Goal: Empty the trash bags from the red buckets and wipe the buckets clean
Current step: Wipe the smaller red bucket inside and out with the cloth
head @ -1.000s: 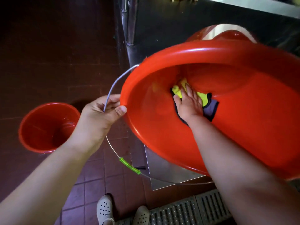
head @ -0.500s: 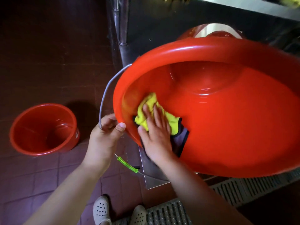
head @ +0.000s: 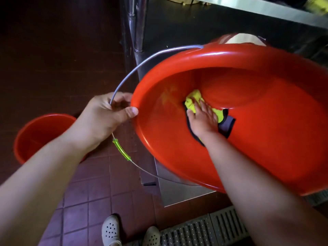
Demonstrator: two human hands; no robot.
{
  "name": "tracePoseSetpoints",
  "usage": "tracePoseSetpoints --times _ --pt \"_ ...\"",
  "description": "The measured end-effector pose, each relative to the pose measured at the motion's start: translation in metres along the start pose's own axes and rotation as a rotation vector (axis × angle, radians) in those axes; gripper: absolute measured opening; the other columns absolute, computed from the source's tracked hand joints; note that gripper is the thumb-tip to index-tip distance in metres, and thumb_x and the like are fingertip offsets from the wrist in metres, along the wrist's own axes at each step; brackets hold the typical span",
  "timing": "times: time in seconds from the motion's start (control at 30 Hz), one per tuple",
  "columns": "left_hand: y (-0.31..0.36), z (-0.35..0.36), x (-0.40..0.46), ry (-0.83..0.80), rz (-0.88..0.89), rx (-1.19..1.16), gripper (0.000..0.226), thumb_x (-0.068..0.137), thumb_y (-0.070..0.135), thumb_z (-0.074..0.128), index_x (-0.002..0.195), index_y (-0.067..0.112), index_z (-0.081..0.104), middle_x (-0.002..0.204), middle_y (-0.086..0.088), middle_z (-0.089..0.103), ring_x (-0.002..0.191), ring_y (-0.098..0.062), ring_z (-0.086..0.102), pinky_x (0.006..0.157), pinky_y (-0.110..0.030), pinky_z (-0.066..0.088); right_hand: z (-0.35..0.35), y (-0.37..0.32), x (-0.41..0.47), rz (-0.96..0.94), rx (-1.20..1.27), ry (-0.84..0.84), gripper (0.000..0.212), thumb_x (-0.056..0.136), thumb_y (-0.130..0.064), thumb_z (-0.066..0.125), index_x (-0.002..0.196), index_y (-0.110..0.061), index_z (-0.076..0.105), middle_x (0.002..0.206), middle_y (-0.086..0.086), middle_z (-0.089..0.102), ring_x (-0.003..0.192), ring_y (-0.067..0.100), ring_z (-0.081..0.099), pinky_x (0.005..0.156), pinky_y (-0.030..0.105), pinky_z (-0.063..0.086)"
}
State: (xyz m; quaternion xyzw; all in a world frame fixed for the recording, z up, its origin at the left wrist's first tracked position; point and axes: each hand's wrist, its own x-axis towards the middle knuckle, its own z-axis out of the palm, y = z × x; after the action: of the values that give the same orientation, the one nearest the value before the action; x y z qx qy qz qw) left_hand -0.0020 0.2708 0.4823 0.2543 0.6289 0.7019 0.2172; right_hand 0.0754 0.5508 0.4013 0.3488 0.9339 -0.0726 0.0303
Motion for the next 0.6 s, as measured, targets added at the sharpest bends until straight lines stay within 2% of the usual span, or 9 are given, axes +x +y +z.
tracePoseSetpoints --times 0.13,0.2,0.27,0.33,0.47,0.53,0.6 --pt "-0.016 0.000 -0.005 0.099 -0.044 -0.150 0.031 0.076 0.005 0.065 0.103 0.020 0.067 0.094 0.008 0.074 0.093 -0.004 0.066 0.081 -0.015 0.051 0.002 0.001 0.020 0.061 -0.008 -0.014 0.056 0.095 -0.052 0.031 0.147 -0.034 0.024 0.158 -0.006 0.014 0.145 0.017 0.009 0.115 0.037 0.006" --pt "-0.039 0.005 -0.023 0.181 -0.125 -0.264 0.034 0.077 0.006 0.068 0.107 0.021 0.066 0.107 0.003 0.072 0.108 -0.014 0.063 0.093 -0.027 0.051 0.003 0.000 0.019 0.050 -0.022 -0.005 0.056 0.094 -0.052 0.030 0.147 -0.038 0.021 0.159 -0.006 0.013 0.146 0.017 0.007 0.115 0.038 0.005" --pt "-0.058 0.013 -0.040 0.201 -0.220 -0.388 0.037 0.077 0.011 0.066 0.114 0.017 0.065 0.117 -0.005 0.068 0.116 -0.024 0.060 0.097 -0.038 0.049 0.002 -0.001 0.018 0.054 -0.022 -0.009 0.055 0.095 -0.052 0.030 0.147 -0.039 0.019 0.159 -0.005 0.013 0.146 0.017 0.007 0.115 0.038 0.004" --pt "-0.068 0.023 -0.048 0.210 -0.259 -0.444 0.037 0.078 0.016 0.066 0.114 0.013 0.065 0.114 -0.009 0.069 0.112 -0.027 0.062 0.094 -0.041 0.050 0.000 -0.007 0.012 0.055 -0.008 -0.019 0.055 0.095 -0.051 0.032 0.148 -0.039 0.019 0.159 -0.003 0.013 0.146 0.018 0.007 0.115 0.037 0.004" --pt "-0.063 0.034 -0.044 0.256 -0.228 -0.392 0.015 0.075 0.023 0.070 0.090 0.021 0.073 0.091 0.000 0.072 0.089 -0.019 0.068 0.083 -0.038 0.054 0.005 -0.037 -0.039 -0.053 0.138 0.037 0.058 0.095 -0.046 0.041 0.149 -0.032 0.022 0.158 0.001 0.016 0.144 0.020 0.016 0.114 0.036 0.008" --pt "-0.061 0.035 -0.042 0.278 -0.213 -0.330 0.021 0.073 0.025 0.072 0.093 0.019 0.071 0.092 -0.009 0.066 0.087 -0.021 0.064 0.083 -0.038 0.053 0.009 -0.051 -0.084 -0.166 0.252 0.068 0.061 0.093 -0.045 0.042 0.149 -0.033 0.019 0.158 0.004 0.018 0.144 0.022 0.018 0.114 0.035 0.010" --pt "-0.058 0.035 -0.040 0.313 -0.190 -0.274 0.022 0.072 0.022 0.072 0.093 0.018 0.070 0.091 -0.011 0.064 0.086 -0.019 0.061 0.083 -0.033 0.053 0.012 -0.061 -0.131 -0.279 0.309 0.066 0.064 0.090 -0.048 0.038 0.147 -0.038 0.011 0.157 0.004 0.019 0.144 0.023 0.019 0.114 0.035 0.012"
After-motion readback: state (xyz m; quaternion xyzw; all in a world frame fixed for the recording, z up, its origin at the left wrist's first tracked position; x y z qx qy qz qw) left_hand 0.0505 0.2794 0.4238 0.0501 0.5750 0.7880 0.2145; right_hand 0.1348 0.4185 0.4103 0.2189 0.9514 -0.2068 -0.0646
